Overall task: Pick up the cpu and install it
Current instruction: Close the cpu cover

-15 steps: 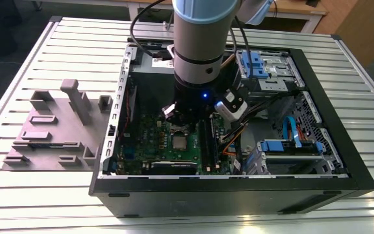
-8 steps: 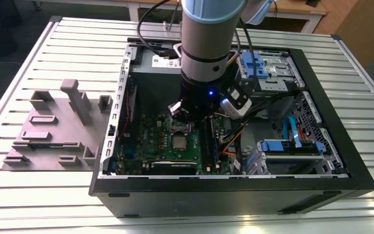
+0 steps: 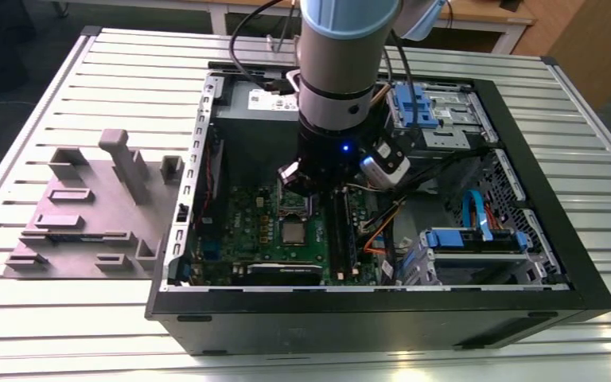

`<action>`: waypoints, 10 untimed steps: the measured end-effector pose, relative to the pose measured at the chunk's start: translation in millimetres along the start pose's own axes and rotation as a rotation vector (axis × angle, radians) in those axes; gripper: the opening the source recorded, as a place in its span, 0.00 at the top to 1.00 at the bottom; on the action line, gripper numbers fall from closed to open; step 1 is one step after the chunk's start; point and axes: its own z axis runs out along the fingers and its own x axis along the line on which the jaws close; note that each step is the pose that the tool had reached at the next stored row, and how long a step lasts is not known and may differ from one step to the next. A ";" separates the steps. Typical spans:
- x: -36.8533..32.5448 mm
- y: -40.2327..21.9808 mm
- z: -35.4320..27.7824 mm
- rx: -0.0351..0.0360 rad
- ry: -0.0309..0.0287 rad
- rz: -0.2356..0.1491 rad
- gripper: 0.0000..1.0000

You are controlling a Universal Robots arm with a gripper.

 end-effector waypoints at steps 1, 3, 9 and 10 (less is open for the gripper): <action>-0.5 1.4 1.0 0.0001 0.0001 0.000 0.90; -1.3 3.5 2.3 0.0000 0.0001 0.000 0.90; -1.6 4.4 2.3 -0.0043 -0.0015 0.001 0.90; -1.7 4.5 2.4 -0.0059 -0.0023 0.001 0.90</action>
